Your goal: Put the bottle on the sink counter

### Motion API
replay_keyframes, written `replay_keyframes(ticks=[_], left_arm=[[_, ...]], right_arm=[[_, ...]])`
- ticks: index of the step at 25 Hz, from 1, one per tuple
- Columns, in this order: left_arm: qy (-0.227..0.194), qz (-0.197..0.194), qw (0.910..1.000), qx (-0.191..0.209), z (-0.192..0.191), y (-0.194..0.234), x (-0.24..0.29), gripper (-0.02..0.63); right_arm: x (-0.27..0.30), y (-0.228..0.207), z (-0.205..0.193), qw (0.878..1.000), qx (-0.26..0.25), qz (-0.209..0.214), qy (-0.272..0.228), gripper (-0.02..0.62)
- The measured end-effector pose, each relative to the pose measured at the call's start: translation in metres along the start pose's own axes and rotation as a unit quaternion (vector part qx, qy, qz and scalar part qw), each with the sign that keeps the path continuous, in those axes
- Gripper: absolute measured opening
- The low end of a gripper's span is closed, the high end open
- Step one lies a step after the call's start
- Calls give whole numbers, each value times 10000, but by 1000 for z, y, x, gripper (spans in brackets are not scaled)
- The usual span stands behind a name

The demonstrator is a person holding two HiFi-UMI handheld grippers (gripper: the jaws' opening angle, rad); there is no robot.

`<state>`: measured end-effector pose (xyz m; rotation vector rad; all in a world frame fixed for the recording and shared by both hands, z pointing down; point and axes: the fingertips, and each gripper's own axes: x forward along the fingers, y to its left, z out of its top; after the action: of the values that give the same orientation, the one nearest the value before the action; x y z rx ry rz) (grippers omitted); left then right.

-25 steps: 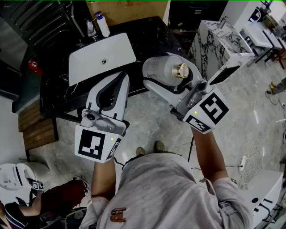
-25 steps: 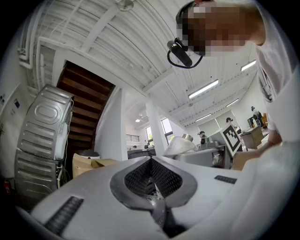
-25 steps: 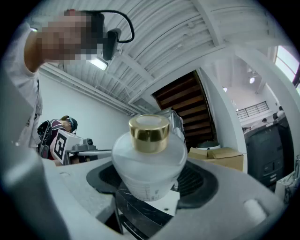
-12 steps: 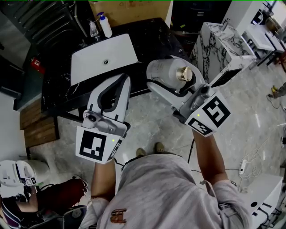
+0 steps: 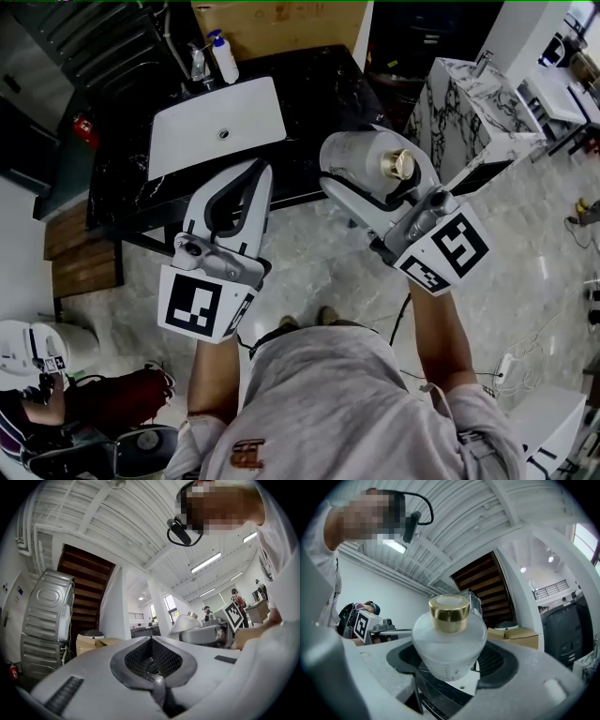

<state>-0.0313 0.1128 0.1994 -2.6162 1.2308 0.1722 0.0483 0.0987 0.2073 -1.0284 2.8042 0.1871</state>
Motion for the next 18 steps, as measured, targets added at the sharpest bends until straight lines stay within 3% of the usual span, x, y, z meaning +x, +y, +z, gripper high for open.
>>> replay_keyframes(ticks=[10,18], left_arm=[[163,322,9993,62,-8,-8,23,2],[214,431,9988,74,-19,9,39,2]], right_arm=[[-11,-33,-3,9998,-16,200,52,330],[3,-55,-12,9997,41,214,76,330]])
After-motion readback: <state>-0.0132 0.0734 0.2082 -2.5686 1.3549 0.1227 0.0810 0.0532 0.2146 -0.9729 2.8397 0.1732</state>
